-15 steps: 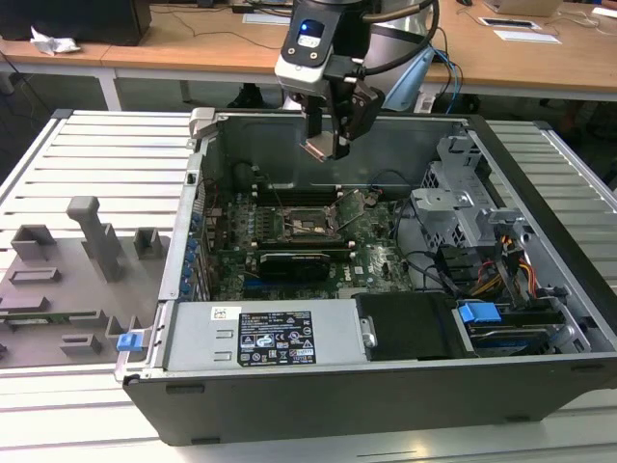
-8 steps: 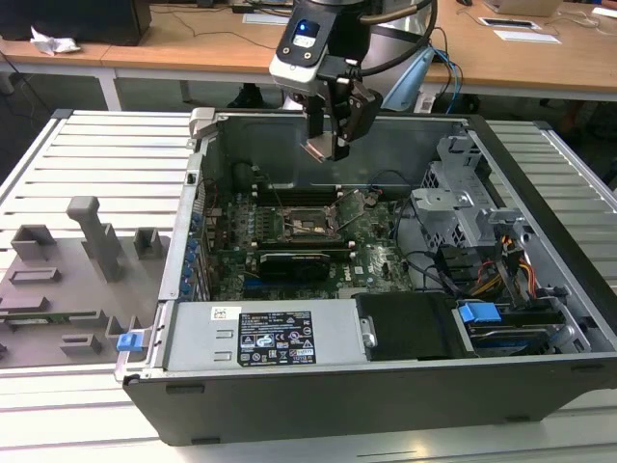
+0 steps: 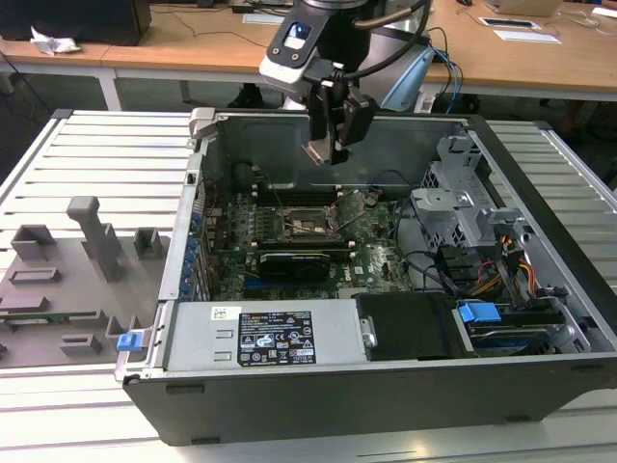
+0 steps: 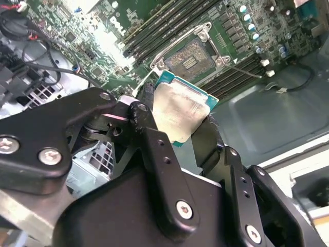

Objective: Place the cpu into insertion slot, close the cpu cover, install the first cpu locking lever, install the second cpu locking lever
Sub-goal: 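Place the cpu into insertion slot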

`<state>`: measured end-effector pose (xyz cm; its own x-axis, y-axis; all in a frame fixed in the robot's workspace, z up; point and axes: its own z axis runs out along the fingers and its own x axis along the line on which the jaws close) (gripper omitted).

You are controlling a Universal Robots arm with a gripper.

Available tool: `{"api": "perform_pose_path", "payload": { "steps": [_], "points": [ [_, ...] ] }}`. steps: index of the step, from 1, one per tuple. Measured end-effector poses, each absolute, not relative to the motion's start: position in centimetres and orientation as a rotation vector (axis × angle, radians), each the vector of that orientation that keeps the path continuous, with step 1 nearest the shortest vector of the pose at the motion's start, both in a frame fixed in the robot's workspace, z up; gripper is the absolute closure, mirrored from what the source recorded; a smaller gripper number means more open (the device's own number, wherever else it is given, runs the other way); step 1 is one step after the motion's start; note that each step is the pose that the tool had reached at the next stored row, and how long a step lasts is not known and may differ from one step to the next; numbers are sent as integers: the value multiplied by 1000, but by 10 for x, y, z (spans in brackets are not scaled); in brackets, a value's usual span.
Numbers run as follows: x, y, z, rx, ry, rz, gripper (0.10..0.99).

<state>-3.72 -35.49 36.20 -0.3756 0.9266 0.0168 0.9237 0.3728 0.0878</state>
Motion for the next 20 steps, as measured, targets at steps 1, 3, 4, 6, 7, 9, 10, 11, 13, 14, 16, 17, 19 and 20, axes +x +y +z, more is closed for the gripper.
{"api": "perform_pose_path", "payload": {
  "steps": [1, 3, 4, 6, 7, 9, 10, 11, 13, 14, 16, 17, 19, 20],
  "points": [
    [-37, -355, 362, 1753, 2560, 127, 549],
    [-37, -355, 361, 1786, 2537, 127, 549],
    [-37, -355, 361, 1798, 2528, 127, 549],
    [-37, -355, 361, 1818, 2513, 126, 549],
    [-37, -355, 360, 1827, 2506, 126, 549],
    [-37, -355, 360, 1849, 2489, 125, 549],
    [-37, -355, 360, 1858, 2482, 124, 549],
    [-37, -355, 359, 1865, 2476, 124, 549],
    [-37, -355, 359, 1880, 2464, 124, 549],
    [-37, -355, 359, 1891, 2455, 123, 549],
    [-37, -355, 358, 1904, 2445, 123, 549],
    [-38, -355, 358, 1913, 2437, 123, 549],
    [-38, -355, 358, 1926, 2426, 123, 549],
    [-38, -355, 358, 1933, 2421, 122, 549]
  ]
}}
